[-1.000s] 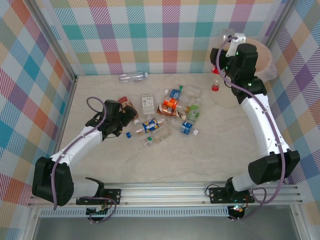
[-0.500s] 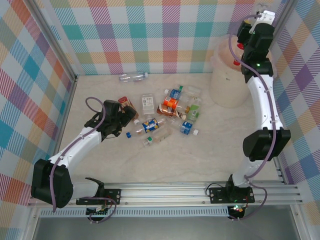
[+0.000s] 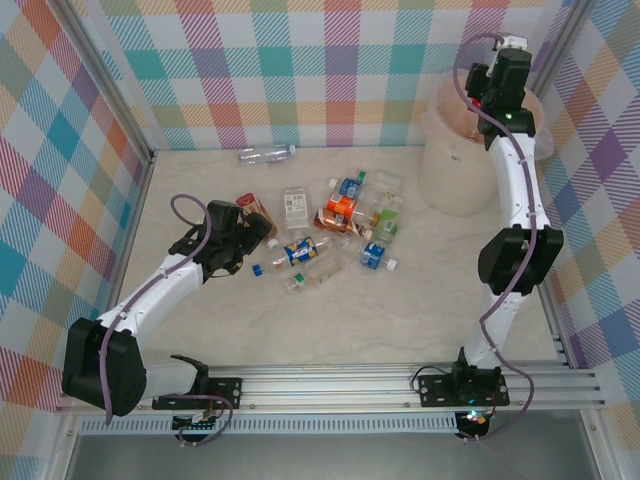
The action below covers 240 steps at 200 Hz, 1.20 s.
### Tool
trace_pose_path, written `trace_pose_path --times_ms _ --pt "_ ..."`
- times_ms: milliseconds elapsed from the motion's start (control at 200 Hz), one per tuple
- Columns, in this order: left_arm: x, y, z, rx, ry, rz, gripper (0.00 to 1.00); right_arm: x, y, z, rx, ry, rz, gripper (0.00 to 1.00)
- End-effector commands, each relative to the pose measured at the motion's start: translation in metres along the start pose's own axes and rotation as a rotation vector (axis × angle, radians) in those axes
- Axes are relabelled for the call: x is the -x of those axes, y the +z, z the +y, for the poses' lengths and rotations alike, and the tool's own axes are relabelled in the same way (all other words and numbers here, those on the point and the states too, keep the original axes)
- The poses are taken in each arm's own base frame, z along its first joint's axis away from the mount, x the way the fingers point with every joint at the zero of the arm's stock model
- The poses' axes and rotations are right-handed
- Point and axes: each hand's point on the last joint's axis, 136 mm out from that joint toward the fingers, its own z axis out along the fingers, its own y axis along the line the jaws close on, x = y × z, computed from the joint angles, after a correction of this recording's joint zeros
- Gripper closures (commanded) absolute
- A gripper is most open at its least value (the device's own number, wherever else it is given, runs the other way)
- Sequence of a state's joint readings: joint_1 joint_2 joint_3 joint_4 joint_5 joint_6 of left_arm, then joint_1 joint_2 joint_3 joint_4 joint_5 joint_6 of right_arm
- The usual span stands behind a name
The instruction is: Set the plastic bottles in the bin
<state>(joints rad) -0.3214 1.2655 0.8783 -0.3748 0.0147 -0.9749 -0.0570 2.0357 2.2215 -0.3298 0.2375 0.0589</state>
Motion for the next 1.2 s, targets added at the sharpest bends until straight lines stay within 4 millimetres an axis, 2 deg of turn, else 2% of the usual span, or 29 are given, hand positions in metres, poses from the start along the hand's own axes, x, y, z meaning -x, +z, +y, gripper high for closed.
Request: trace_pose_path --times_ms 0,195,360,430,580,885,1070,1195 --pt "0.005 -0.007 0.002 0.017 0.017 -0.010 0.00 -0.008 0.007 0.007 0.101 0.004 0.035 0.51" --pt "0.005 -0.008 0.007 0.040 0.022 -0.010 0.00 -0.026 0.024 0.016 0.154 -0.024 0.072 0.45" --pt "0.005 -0.006 0.006 0.045 0.027 -0.006 0.00 -0.038 0.035 0.020 0.180 -0.015 0.104 0.34" --pt "0.005 -0.005 0.006 0.049 0.030 -0.001 0.00 -0.037 0.036 0.022 0.190 0.001 0.109 0.29" --pt "0.004 -0.003 0.007 0.054 0.030 0.005 0.00 -0.027 0.031 0.023 0.196 0.037 0.090 0.26" --pt "0.002 -0.002 0.009 0.054 0.028 0.011 0.00 -0.009 0.003 0.028 0.229 0.061 0.079 0.17" --pt "0.001 -0.001 0.009 0.048 0.021 0.015 0.00 0.002 -0.030 0.037 0.297 0.112 0.074 0.11" --pt "0.000 0.000 0.009 0.047 0.020 0.018 0.00 0.001 -0.054 0.044 0.350 0.167 0.088 0.08"
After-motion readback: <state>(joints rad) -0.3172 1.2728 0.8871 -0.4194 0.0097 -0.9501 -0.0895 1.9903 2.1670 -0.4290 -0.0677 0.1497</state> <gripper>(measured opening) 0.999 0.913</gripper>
